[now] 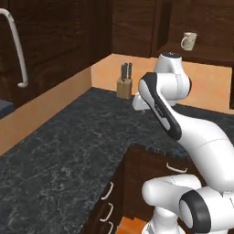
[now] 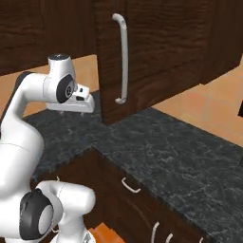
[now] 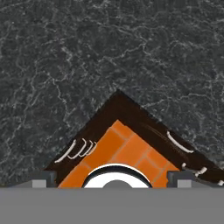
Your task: Gather all objects into one cabinet and sort the glasses and bowls to opposite sides.
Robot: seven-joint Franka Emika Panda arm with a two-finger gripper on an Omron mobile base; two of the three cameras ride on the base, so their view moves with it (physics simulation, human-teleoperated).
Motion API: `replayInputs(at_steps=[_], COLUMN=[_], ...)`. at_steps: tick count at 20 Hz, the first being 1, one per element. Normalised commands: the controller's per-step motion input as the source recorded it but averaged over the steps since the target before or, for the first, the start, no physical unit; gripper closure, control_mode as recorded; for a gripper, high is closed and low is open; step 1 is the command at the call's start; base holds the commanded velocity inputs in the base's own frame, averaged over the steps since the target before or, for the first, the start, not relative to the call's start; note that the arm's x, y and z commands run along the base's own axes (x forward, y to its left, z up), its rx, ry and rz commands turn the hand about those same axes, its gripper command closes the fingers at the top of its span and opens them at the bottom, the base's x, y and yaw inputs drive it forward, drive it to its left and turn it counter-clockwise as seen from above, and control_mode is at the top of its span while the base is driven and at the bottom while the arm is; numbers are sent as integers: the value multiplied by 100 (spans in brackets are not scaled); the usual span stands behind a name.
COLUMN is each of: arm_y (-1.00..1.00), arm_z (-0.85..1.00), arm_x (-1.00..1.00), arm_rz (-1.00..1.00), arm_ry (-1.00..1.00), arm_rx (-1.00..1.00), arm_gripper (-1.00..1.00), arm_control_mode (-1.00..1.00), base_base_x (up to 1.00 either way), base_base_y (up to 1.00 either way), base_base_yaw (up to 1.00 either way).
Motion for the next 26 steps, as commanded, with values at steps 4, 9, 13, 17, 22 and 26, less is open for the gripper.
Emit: replayInputs(at_steps=[4,9,13,17,22,26], arm_y=[0,0,0,0,0,0], arm_z=[0,0,0,0,0,0], arm_x=[0,0,0,0,0,0], arm_rz=[0,0,0,0,0,0], arm_ry=[0,0,0,0,0,0], arm_rx=[0,0,0,0,0,0], arm_gripper=[-100,-100,-100,-100,-100,-100], arm_control_mode=[100,100,100,100,100,100], base_base_x=[72,72,81,93,91,29], base_base_y=[0,71,57,45,100,54], base_base_yaw=[-68,-79,-79,-58,-23,0])
